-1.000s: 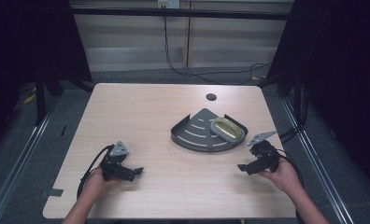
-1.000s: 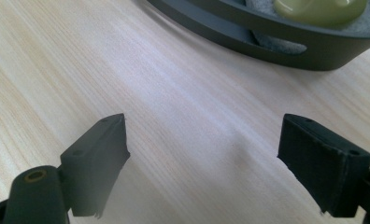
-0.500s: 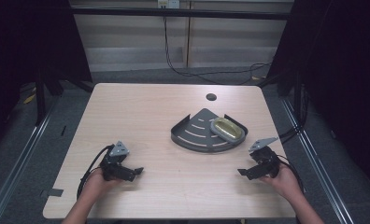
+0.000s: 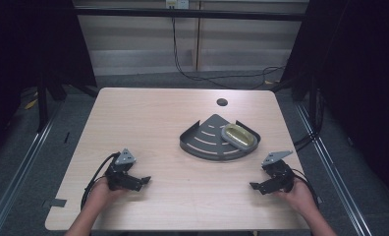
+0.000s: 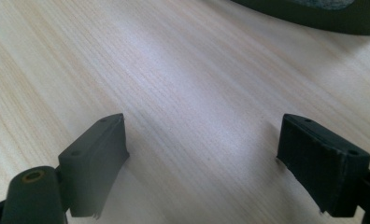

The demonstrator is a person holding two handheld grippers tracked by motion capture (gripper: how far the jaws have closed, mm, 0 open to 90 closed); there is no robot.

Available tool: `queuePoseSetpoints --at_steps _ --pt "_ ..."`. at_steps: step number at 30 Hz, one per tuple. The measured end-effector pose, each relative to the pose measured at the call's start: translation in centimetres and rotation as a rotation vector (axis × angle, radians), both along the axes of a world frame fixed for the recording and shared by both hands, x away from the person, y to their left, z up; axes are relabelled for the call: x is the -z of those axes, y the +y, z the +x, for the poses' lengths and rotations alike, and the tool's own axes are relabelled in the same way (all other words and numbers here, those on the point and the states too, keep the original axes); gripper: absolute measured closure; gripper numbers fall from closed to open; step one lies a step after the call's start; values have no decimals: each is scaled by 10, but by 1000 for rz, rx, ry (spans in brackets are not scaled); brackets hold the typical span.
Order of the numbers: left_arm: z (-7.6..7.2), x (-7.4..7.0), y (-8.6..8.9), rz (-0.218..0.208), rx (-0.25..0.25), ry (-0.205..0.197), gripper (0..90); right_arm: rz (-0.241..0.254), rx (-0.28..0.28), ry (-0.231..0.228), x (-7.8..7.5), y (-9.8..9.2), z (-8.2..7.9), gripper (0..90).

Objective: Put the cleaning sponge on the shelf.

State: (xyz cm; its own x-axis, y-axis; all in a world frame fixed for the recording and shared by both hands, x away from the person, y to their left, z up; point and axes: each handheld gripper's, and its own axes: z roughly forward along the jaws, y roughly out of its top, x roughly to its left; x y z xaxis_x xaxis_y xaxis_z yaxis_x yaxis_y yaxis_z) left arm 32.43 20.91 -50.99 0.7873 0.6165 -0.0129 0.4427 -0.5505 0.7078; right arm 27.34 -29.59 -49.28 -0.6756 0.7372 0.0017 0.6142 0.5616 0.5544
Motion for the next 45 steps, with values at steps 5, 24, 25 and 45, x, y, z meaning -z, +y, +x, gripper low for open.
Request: queuePoseSetpoints --at_steps 5,24,25,45 --pt "0 0 0 0 -1 1 44 26 -6 4 2 -2 -2 144" --pt "0 0 0 -1 -4 1 44 150 -39 -123 16 -17 -11 125" --pt "0 0 0 0 -3 1 44 166 -41 -137 18 -19 -12 126" --pt "0 0 0 0 -2 2 44 167 -41 -142 18 -19 -13 125"
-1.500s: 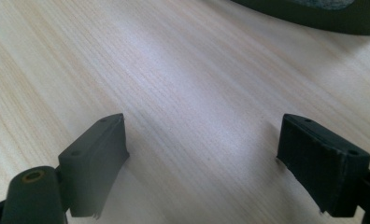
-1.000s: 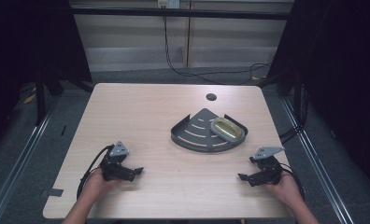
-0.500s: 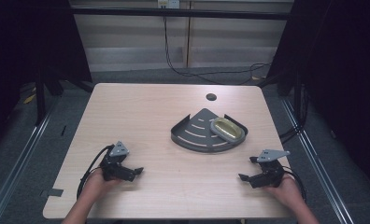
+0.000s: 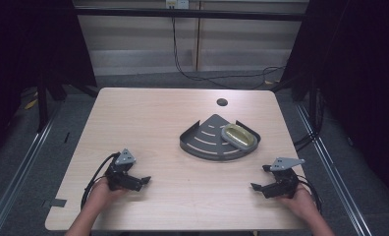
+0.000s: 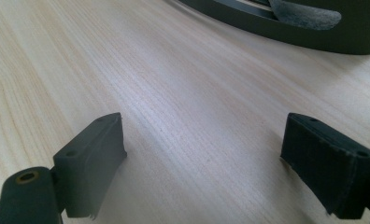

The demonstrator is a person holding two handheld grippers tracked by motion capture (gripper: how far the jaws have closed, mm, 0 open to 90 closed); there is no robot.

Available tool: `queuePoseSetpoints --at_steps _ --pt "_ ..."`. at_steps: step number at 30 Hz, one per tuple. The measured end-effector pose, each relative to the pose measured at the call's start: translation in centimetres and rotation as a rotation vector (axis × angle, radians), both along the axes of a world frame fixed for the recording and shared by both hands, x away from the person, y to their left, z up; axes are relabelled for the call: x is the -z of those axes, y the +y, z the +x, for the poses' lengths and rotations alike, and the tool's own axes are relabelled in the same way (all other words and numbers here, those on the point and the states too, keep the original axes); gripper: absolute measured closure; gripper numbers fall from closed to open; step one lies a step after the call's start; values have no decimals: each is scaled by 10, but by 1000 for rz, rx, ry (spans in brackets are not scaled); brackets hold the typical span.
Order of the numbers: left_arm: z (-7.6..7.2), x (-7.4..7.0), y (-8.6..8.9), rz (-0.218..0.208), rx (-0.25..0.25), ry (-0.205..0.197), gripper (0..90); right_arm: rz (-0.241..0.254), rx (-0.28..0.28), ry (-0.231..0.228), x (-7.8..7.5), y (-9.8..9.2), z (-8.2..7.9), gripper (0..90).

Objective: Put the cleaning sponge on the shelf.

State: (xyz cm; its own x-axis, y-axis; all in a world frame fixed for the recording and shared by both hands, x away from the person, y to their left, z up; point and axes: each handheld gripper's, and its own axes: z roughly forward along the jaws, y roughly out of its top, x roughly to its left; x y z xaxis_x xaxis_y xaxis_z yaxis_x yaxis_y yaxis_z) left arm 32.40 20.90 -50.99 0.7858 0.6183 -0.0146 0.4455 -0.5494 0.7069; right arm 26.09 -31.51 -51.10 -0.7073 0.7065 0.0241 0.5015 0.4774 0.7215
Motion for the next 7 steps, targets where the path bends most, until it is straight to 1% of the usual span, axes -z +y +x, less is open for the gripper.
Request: queuePoseSetpoints --at_steps 2,7 --pt "0 0 0 8 -1 0 40 2 -1 0 0 0 0 126" --pt "0 0 0 1 0 3 35 2 -1 0 0 0 0 126"
